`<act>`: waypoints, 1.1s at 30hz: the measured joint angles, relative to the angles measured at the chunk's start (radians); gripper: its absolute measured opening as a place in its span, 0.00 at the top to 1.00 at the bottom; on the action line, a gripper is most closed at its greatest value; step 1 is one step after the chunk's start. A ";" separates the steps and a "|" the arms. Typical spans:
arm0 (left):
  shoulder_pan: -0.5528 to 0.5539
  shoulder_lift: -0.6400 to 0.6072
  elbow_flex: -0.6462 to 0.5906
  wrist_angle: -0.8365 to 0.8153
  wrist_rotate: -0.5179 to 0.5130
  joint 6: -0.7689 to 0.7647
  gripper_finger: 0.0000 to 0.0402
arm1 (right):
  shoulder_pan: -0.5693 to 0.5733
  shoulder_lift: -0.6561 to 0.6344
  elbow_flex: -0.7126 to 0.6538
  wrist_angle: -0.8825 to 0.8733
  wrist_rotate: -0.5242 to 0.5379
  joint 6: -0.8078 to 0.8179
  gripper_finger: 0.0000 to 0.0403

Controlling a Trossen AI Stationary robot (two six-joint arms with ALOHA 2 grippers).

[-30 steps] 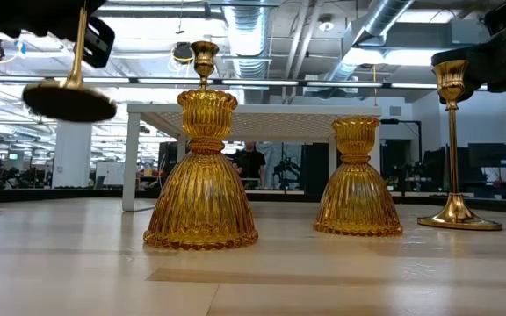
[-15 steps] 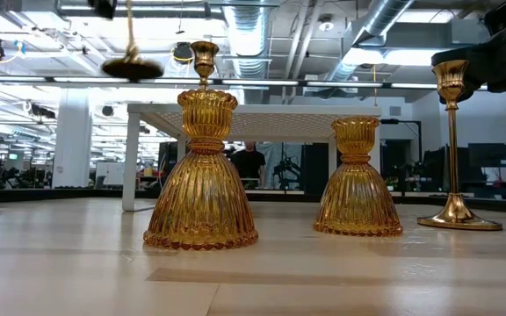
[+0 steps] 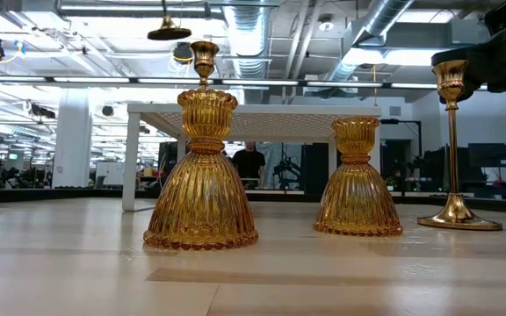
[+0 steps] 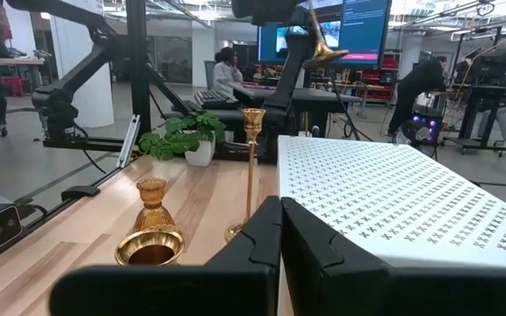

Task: Pick & Place candle stick holders
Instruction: Put the bottom gold candle holder on the shelf

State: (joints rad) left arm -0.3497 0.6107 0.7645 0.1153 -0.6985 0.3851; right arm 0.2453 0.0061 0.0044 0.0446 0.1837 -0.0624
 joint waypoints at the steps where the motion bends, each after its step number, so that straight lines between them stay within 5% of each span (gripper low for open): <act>1: 0.030 0.008 0.001 0.006 0.032 0.000 0.96 | 0.000 0.000 0.000 0.000 0.000 0.000 1.00; 12: 0.445 0.259 0.010 0.193 0.461 -0.093 0.96 | 0.000 0.000 0.000 0.000 0.000 0.000 1.00; 21: 0.699 0.542 0.191 0.204 0.844 -0.279 0.96 | 0.000 0.000 0.000 0.000 0.000 0.011 1.00; 33: 0.739 0.718 0.284 0.195 0.912 -0.315 0.96 | 0.000 0.000 0.000 0.000 0.000 0.011 1.00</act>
State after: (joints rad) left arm 0.3892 1.3284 1.0489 0.3108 0.2136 0.0696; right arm 0.2451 0.0059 0.0047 0.0444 0.1833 -0.0517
